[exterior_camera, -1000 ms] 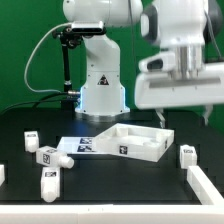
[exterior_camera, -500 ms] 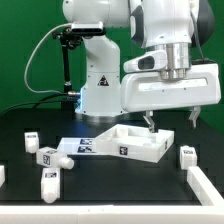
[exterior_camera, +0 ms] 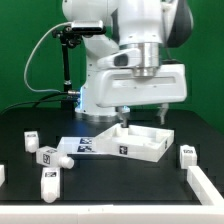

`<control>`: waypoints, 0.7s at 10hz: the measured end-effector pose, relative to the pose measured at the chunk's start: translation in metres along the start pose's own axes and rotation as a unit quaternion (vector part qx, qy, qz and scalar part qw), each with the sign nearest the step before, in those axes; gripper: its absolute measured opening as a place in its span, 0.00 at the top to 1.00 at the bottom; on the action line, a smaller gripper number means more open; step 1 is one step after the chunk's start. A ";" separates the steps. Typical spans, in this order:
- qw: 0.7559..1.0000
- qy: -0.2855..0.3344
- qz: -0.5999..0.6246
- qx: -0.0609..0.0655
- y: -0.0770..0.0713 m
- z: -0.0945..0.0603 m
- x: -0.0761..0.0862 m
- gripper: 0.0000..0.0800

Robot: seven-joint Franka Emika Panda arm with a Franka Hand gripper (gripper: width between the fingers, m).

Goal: Assemble one leg

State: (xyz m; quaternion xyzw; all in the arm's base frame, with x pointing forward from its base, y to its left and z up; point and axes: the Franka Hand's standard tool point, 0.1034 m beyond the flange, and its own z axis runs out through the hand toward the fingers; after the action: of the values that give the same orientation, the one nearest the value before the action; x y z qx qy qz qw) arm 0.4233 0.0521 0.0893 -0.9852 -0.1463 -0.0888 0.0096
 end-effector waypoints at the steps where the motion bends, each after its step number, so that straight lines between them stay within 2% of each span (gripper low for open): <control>1: 1.000 -0.002 -0.002 0.001 -0.001 0.002 0.000 0.19; 4: 1.000 -0.005 -0.016 0.000 0.000 0.006 -0.003 0.19; 6: 0.992 -0.001 -0.123 -0.013 0.003 0.029 -0.017 0.19; 7: 0.990 -0.006 -0.142 -0.015 0.000 0.041 -0.028 0.19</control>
Offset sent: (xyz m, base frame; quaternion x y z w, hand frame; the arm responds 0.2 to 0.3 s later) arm 0.0000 0.0000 0.0000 0.0000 0.0000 0.0000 1.0000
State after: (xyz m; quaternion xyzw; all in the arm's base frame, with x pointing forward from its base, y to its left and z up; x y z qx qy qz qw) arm 0.4042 0.0459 0.0439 -0.9550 -0.2832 -0.0857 -0.0182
